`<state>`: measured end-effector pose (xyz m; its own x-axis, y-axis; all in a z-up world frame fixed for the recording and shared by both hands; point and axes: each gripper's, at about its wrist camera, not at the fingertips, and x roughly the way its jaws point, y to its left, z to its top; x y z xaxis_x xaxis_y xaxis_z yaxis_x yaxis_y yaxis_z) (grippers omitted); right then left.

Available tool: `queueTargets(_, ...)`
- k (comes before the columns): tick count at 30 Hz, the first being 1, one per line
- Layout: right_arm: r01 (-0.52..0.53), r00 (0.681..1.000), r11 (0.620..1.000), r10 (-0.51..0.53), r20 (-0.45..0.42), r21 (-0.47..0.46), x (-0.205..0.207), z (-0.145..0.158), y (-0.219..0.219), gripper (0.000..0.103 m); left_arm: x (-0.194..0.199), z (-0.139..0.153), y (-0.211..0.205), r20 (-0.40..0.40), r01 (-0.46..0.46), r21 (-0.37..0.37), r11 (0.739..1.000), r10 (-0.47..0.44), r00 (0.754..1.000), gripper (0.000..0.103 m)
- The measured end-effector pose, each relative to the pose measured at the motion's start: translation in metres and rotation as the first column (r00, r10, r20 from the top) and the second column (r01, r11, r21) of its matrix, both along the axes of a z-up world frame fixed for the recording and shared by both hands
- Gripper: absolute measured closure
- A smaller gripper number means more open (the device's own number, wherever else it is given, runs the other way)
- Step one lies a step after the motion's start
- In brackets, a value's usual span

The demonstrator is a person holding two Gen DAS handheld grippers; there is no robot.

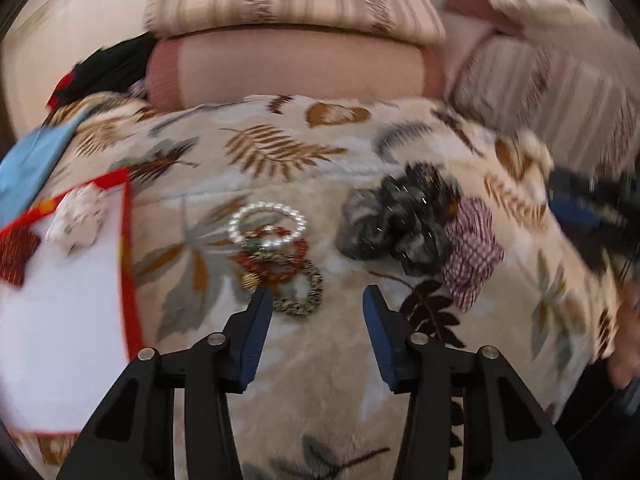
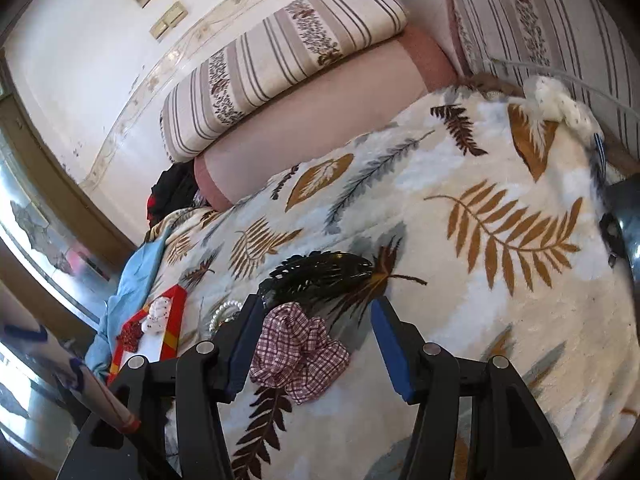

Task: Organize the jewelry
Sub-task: 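Move both tools back toward the remaining bracelets and plaid scrunchie, then grip the black-gold beaded bracelet with the left tool while the right grips the plaid scrunchie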

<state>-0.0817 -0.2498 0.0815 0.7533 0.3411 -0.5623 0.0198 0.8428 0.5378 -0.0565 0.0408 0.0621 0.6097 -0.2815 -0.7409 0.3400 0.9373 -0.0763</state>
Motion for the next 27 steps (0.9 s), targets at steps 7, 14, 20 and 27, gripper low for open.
queueTargets(7, -0.009, 0.998, 0.998, 0.012, -0.06, 0.058, 0.006, -0.012, 0.0, 0.042, 0.02, -0.027, -0.021, -0.054, 0.092, 0.113, 0.989, -0.086, 0.995, 0.087)
queueTargets(14, 0.0, 0.997, 0.999, 0.003, -0.078, 0.043, 0.007, -0.017, 0.0, 0.042, 0.037, -0.045, -0.033, -0.068, 0.074, 0.215, 0.974, -0.06, 0.996, 0.089)
queueTargets(20, -0.037, 0.992, 0.999, 0.039, -0.119, 0.023, 0.013, -0.026, 0.011, 0.041, 0.037, -0.037, -0.022, -0.083, 0.051, 0.119, 0.992, -0.041, 0.996, 0.097)
queueTargets(27, -0.105, 0.989, 0.994, 0.103, -0.103, -0.009, 0.012, -0.027, 0.032, 0.031, 0.027, 0.009, 0.013, -0.022, 0.061, -0.242, 0.968, -0.068, 0.997, 0.097)
